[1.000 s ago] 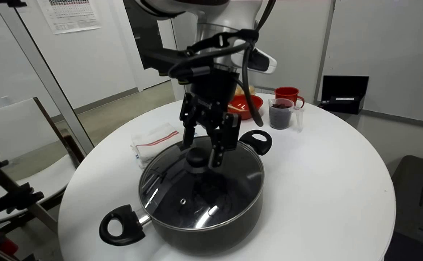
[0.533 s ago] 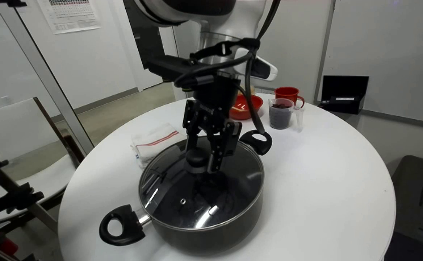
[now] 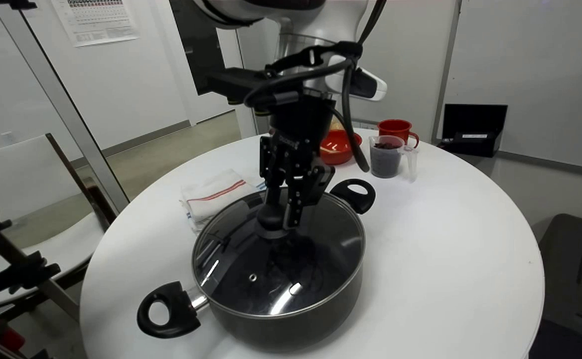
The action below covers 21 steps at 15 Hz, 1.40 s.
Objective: Open the lid of the pot
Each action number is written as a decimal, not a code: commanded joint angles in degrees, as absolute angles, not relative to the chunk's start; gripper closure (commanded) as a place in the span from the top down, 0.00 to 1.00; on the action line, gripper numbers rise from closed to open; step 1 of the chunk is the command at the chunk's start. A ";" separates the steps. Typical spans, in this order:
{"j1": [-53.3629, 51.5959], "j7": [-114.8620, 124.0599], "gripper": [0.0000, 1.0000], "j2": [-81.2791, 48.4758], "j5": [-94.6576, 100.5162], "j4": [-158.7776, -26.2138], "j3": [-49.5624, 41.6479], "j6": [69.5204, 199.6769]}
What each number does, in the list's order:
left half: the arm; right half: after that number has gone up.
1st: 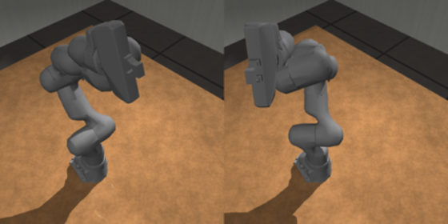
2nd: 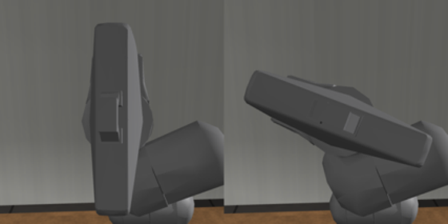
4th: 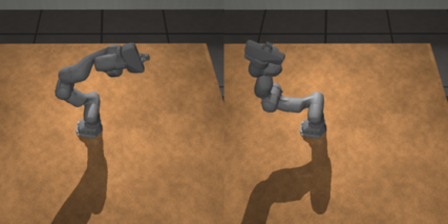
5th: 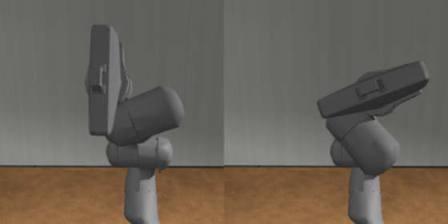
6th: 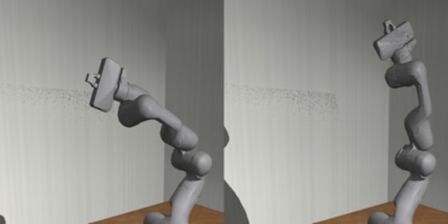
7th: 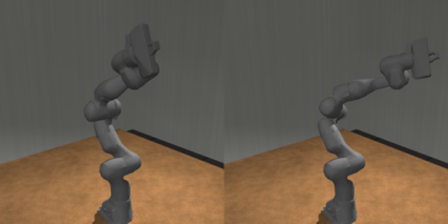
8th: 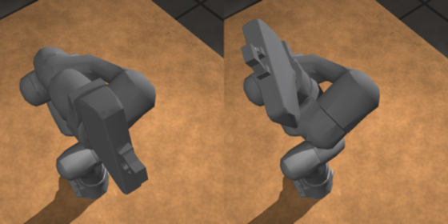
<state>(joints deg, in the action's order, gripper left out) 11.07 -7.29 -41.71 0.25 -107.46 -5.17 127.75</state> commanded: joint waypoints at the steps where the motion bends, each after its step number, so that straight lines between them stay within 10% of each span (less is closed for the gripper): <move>1: 11.71 -6.77 0.24 -41.61 -1.04 -107.29 -4.82 127.84; 21: 6.46 -8.58 0.24 -28.35 4.36 -112.61 -3.38 128.09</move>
